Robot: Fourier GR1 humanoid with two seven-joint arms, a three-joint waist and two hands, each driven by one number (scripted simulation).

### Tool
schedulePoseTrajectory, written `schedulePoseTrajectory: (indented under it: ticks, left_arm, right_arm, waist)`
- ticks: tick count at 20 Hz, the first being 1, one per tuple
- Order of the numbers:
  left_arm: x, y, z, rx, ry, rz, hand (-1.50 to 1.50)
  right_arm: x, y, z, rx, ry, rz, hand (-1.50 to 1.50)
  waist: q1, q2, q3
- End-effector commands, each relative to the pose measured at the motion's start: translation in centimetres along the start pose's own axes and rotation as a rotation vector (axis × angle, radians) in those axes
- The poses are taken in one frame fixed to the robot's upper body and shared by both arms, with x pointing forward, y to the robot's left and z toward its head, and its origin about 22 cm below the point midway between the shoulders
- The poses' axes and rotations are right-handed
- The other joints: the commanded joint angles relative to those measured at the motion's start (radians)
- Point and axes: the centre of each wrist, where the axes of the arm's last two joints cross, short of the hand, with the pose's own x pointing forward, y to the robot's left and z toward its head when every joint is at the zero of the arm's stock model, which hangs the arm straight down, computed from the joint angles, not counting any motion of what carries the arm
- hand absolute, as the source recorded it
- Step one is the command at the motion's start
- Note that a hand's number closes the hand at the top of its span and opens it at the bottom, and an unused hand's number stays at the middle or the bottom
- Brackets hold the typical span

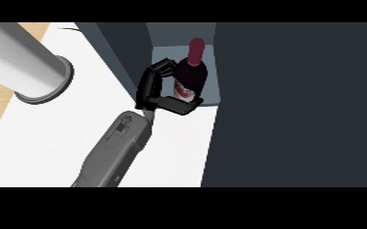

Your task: Pick up the wine, place it into the cabinet and close the cabinet

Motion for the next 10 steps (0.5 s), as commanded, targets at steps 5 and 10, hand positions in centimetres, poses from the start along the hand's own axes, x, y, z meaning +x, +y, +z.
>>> schedulePoseTrajectory:
  ticks: [5,10]
  left_arm:
    - [0.2,-0.6,-3.2,0.032,0.024,-0.012,1.50]
    - [0.6,-1.3,-4.8,0.030,0.064,-0.110,1.50]
  right_arm:
    - [4.3,0.0,2.2,0.031,-0.030,-0.152,-1.50]
    - [4.0,-0.5,1.9,0.050,-0.029,-0.136,-1.50]
  waist:
    - [-0.023,0.002,0.000]
    - [-0.020,0.004,0.001]
